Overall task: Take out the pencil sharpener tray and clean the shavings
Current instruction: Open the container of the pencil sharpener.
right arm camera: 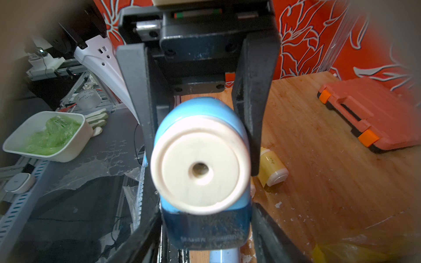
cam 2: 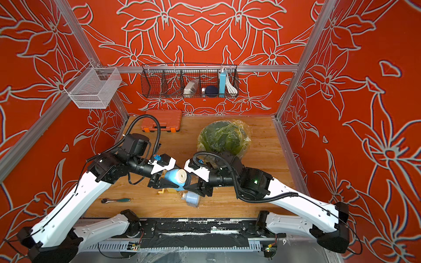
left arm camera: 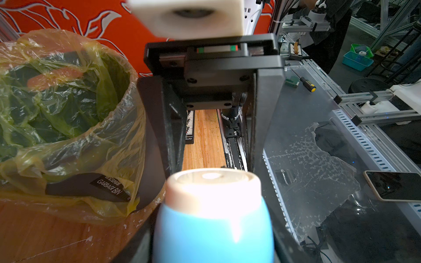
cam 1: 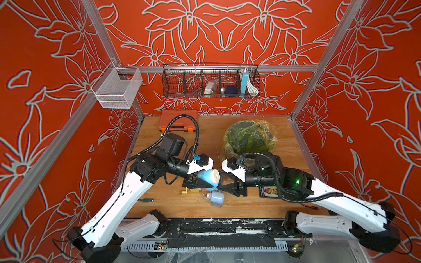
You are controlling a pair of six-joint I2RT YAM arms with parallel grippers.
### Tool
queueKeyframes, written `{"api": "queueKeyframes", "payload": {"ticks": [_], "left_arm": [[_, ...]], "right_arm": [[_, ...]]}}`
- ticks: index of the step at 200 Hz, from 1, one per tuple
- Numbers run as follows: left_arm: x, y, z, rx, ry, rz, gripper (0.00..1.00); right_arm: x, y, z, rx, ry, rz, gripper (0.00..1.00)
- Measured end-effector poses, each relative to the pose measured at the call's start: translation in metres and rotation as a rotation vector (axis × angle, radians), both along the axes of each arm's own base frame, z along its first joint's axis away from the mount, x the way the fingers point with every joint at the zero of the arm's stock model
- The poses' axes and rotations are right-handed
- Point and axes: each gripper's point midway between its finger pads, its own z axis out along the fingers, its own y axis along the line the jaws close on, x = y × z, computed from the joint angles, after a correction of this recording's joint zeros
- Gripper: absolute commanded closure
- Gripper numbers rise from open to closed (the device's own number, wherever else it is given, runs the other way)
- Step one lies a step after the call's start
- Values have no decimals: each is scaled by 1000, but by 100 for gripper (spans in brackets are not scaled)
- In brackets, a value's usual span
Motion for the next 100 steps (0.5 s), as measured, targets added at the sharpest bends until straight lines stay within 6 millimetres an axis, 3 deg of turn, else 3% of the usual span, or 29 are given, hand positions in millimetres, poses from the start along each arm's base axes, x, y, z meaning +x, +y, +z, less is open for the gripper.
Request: {"api": "queueKeyframes", "payload": {"ticks": [100], "left_arm": [[-2,0,-3,5,20,1,100]], "right_arm": [[-1,2,-4,-12,19,8,47]]}}
